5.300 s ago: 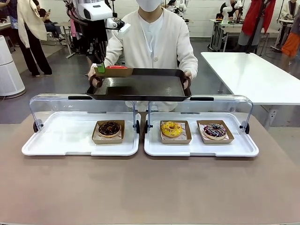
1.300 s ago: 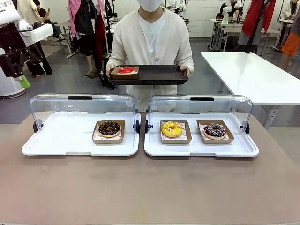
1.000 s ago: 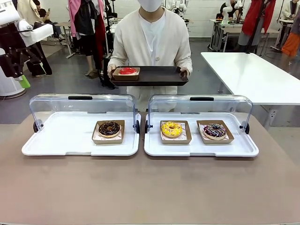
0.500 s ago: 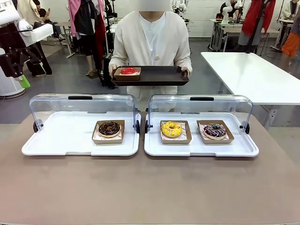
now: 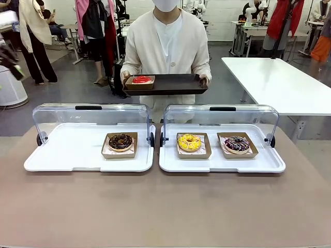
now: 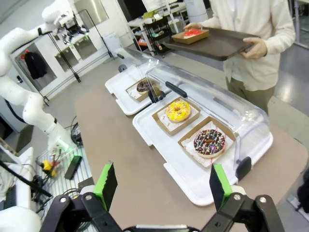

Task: Provide the desired donut to the person.
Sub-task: Pick up and lift the Paper togo box containing the Donut pointed at by the person.

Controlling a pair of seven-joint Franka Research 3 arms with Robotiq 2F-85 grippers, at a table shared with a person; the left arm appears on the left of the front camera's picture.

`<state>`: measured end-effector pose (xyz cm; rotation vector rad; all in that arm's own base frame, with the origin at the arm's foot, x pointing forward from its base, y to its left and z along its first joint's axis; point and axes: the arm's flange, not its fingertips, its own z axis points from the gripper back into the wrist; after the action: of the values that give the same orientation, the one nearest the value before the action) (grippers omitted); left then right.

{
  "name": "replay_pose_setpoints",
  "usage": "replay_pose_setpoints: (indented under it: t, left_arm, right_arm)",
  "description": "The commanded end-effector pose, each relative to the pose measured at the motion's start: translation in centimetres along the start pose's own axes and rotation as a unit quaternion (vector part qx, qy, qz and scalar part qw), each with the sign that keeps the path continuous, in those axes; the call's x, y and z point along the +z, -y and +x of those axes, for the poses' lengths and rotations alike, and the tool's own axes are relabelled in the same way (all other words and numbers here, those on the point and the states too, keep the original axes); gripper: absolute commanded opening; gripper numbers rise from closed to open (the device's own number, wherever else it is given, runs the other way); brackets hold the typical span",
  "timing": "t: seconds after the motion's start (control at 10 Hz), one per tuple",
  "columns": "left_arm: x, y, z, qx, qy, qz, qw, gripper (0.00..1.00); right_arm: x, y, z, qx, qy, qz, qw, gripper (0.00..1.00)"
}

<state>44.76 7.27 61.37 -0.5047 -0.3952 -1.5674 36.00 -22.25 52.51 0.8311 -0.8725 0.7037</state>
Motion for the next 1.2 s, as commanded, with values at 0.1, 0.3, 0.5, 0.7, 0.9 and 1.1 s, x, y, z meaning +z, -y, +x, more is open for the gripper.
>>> replay_pose_setpoints:
  t: [0.1, 0.3, 0.5, 0.7, 0.9, 1.1]
  left_arm:
    - [2.2, -4.2, -8.5, 0.015, 0.218, -0.017, 0.976, 1.0]
    - [0.0, -3.7, -12.7, -0.007, 0.252, 0.053, 0.966, 1.0]
    - [-1.6, -3.3, -14.0, -0.007, 0.217, 0.112, 0.97, 1.0]
    - [-2.7, -1.5, -15.1, -0.023, 0.208, 0.118, 0.971, 1.0]
    - [-2.9, -0.7, -15.7, -0.027, 0.194, 0.124, 0.973, 1.0]
    - [-4.2, 1.1, -16.1, -0.016, 0.204, 0.139, 0.969, 1.0]
  right_arm:
    - [0.0, 0.1, 0.0, 0.008, 0.005, 0.005, 1.0, 1.0]
    - [0.0, 0.1, 0.0, 0.008, 0.005, 0.005, 1.0, 1.0]
    - [0.0, 0.1, 0.0, 0.008, 0.005, 0.005, 1.0, 1.0]
    - [0.0, 0.1, 0.0, 0.008, 0.005, 0.005, 1.0, 1.0]
    - [0.0, 0.1, 0.0, 0.008, 0.005, 0.005, 1.0, 1.0]
    - [0.0, 0.1, 0.0, 0.008, 0.005, 0.005, 1.0, 1.0]
